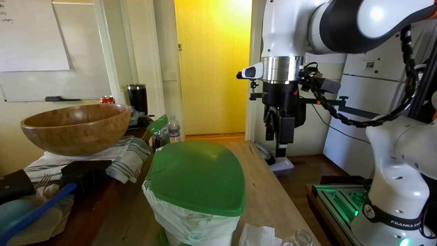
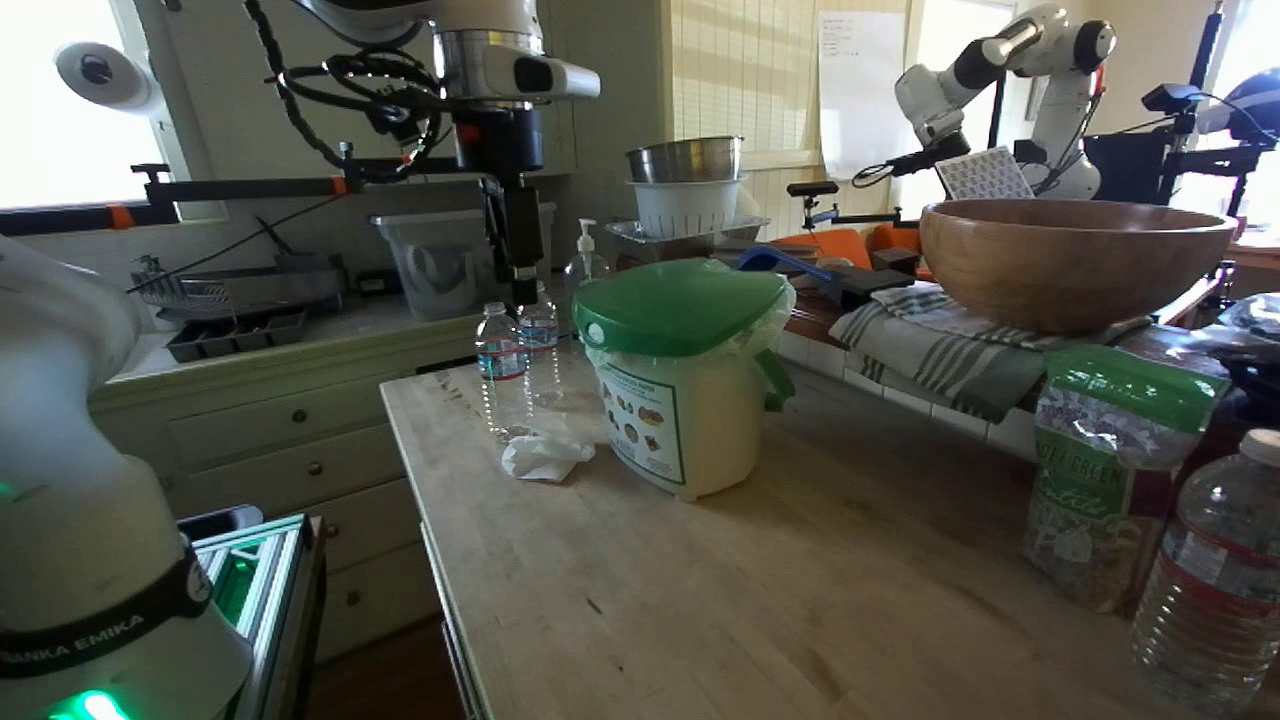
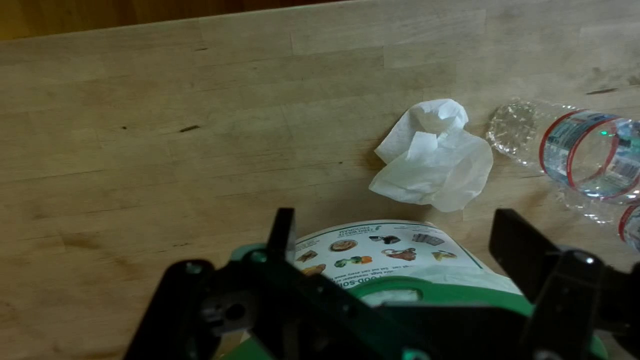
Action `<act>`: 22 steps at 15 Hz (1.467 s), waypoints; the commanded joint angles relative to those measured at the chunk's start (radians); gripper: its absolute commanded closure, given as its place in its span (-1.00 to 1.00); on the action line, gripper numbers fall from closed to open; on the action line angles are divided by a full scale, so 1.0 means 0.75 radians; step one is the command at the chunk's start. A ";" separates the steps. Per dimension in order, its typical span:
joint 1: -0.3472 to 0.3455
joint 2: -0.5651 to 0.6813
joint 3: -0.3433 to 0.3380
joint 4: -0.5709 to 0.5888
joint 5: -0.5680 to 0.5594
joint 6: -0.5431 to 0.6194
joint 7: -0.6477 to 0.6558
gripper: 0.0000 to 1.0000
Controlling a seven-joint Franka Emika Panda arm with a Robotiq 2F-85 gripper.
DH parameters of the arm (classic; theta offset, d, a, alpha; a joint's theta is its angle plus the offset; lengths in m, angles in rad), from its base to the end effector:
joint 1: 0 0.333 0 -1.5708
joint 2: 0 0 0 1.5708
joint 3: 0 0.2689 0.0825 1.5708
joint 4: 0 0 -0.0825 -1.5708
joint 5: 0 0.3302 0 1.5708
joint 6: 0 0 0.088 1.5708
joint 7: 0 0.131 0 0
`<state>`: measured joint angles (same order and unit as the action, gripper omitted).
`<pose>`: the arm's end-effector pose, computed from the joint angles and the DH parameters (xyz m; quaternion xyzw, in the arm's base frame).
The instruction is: Open the white and green bin.
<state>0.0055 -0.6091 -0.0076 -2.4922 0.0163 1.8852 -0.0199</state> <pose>0.3417 0.0008 0.4470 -0.9999 -0.0071 -0.0011 0.0099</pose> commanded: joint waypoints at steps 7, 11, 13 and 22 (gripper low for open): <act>-0.001 0.001 0.000 0.003 0.000 -0.003 0.000 -1.00; -0.001 0.001 0.000 0.003 0.000 -0.003 0.000 -1.00; -0.001 0.001 0.000 0.003 0.000 -0.003 0.000 -1.00; -0.003 -0.011 -0.003 -0.015 0.024 0.039 0.022 -1.00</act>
<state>0.0055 -0.6091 -0.0076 -2.4922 0.0163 1.8853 -0.0199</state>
